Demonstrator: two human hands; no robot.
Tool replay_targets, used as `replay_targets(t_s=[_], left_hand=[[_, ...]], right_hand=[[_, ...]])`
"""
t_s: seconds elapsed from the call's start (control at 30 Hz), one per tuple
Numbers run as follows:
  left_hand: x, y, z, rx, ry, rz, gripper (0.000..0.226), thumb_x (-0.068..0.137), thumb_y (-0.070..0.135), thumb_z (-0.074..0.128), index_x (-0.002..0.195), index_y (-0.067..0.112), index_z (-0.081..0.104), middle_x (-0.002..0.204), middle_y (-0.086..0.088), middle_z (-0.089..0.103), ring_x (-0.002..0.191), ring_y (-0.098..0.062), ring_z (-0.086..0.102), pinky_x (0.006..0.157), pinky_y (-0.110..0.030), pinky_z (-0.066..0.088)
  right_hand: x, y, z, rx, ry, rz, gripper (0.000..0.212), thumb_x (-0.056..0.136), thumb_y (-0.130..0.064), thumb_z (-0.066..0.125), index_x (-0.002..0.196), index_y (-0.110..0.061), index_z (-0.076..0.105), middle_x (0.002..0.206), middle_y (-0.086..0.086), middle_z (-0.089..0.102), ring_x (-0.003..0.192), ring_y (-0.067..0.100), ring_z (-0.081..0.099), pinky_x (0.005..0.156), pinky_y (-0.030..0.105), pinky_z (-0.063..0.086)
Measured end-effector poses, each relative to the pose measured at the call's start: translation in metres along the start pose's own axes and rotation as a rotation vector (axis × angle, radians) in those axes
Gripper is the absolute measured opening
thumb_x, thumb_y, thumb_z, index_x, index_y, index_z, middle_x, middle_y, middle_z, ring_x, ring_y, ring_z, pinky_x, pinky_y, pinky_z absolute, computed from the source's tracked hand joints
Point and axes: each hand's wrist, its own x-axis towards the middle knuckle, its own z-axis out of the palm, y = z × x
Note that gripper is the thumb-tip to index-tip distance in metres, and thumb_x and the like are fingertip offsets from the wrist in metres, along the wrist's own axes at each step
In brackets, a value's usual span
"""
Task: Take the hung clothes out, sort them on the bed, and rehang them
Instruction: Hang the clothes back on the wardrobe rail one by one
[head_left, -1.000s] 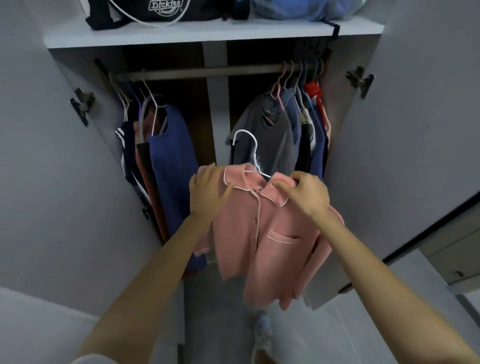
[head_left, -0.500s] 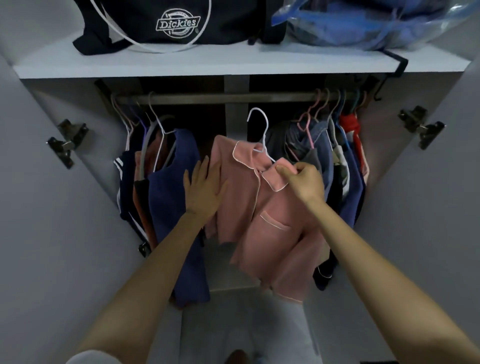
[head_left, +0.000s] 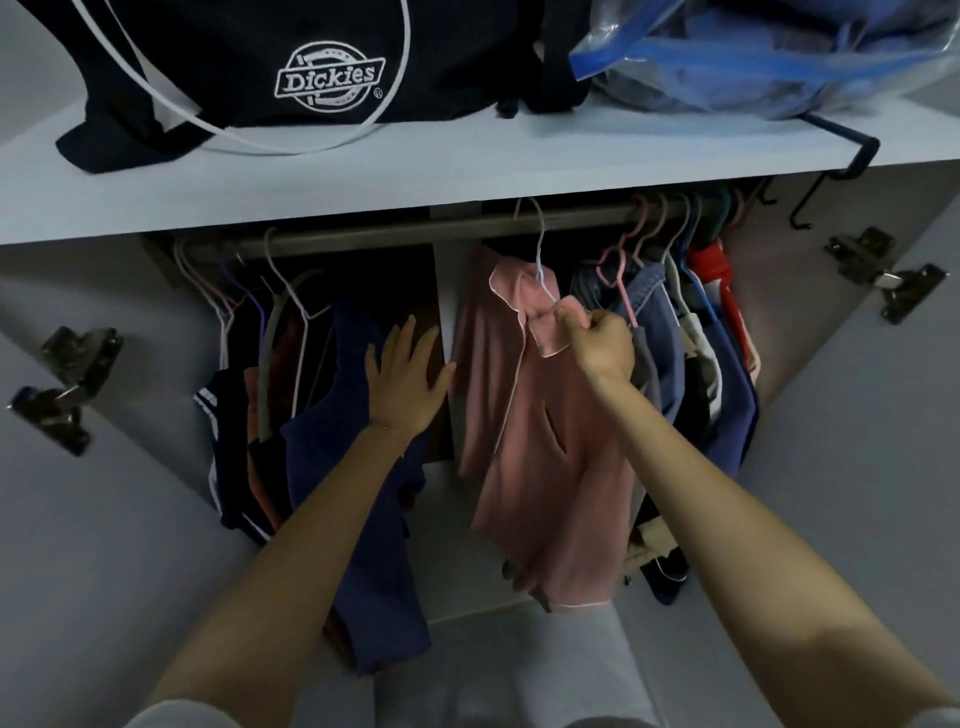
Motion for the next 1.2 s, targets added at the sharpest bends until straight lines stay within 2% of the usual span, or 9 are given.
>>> replay_targets(t_s=[0.13, 0.27, 0.37, 0.5, 0.73, 1.0, 1.2], left_hand=[[0.008, -0.007, 0.001, -0.028, -0.016, 0.022, 0.057, 0.103, 0.047, 0.039, 0.155, 0.024, 0.028, 0.165, -0.006, 0.011, 0.152, -0.023, 0.006, 0.121, -0.050, -0.006], [0.015, -0.010, 0.003, -0.031, -0.027, 0.026, 0.057, 0.103, 0.046, 0.039, 0.154, 0.025, 0.027, 0.166, -0.006, 0.010, 0.152, -0.023, 0.005, 0.121, -0.050, -0.006], [0.020, -0.009, 0.006, -0.024, -0.020, 0.043, 0.057, 0.103, 0.046, 0.039, 0.154, 0.025, 0.028, 0.165, -0.005, 0.012, 0.152, -0.023, 0.007, 0.120, -0.050, -0.005], [0.021, -0.009, 0.012, -0.031, -0.025, 0.052, 0.056, 0.103, 0.046, 0.040, 0.154, 0.025, 0.029, 0.165, -0.006, 0.014, 0.152, -0.024, 0.009, 0.120, -0.052, -0.004], [0.024, -0.010, 0.023, -0.026, -0.073, 0.031, 0.056, 0.103, 0.047, 0.038, 0.154, 0.027, 0.026, 0.165, -0.005, 0.013, 0.151, -0.024, 0.011, 0.120, -0.053, -0.006], [0.032, 0.008, 0.036, -0.064, -0.065, 0.096, 0.055, 0.103, 0.044, 0.040, 0.154, 0.024, 0.030, 0.164, -0.006, 0.016, 0.150, -0.023, 0.014, 0.119, -0.052, -0.007], [0.039, 0.030, 0.047, -0.090, -0.077, 0.171, 0.055, 0.103, 0.042, 0.043, 0.153, 0.022, 0.033, 0.163, -0.007, 0.020, 0.151, -0.025, 0.015, 0.120, -0.054, -0.003]], right_hand=[[0.006, -0.004, 0.007, 0.026, 0.021, 0.014, 0.034, 0.091, -0.046, 0.060, 0.081, -0.014, 0.058, 0.084, 0.006, 0.061, 0.095, 0.033, 0.063, 0.073, 0.031, 0.039], [0.014, -0.010, 0.013, 0.018, 0.008, 0.044, 0.032, 0.092, -0.044, 0.059, 0.090, -0.012, 0.061, 0.098, 0.013, 0.067, 0.100, 0.032, 0.062, 0.075, 0.030, 0.038], [0.016, -0.009, 0.022, -0.048, 0.010, 0.040, 0.029, 0.093, -0.039, 0.058, 0.090, -0.011, 0.062, 0.099, 0.015, 0.066, 0.103, 0.035, 0.061, 0.076, 0.033, 0.039], [0.016, -0.001, 0.029, -0.184, 0.037, -0.016, 0.031, 0.094, -0.032, 0.058, 0.104, -0.003, 0.064, 0.110, 0.021, 0.067, 0.107, 0.040, 0.060, 0.082, 0.038, 0.046], [0.033, 0.008, 0.018, -0.306, 0.071, -0.109, 0.027, 0.097, -0.020, 0.053, 0.111, 0.003, 0.055, 0.112, 0.027, 0.064, 0.107, 0.043, 0.059, 0.080, 0.042, 0.045], [0.056, 0.038, -0.021, -0.329, 0.156, -0.077, 0.023, 0.096, -0.010, 0.048, 0.110, 0.007, 0.054, 0.103, 0.027, 0.064, 0.094, 0.044, 0.061, 0.064, 0.035, 0.035], [0.057, 0.044, -0.038, -0.344, 0.204, -0.053, 0.026, 0.096, -0.010, 0.048, 0.116, 0.006, 0.053, 0.110, 0.028, 0.063, 0.102, 0.044, 0.059, 0.069, 0.038, 0.037]])
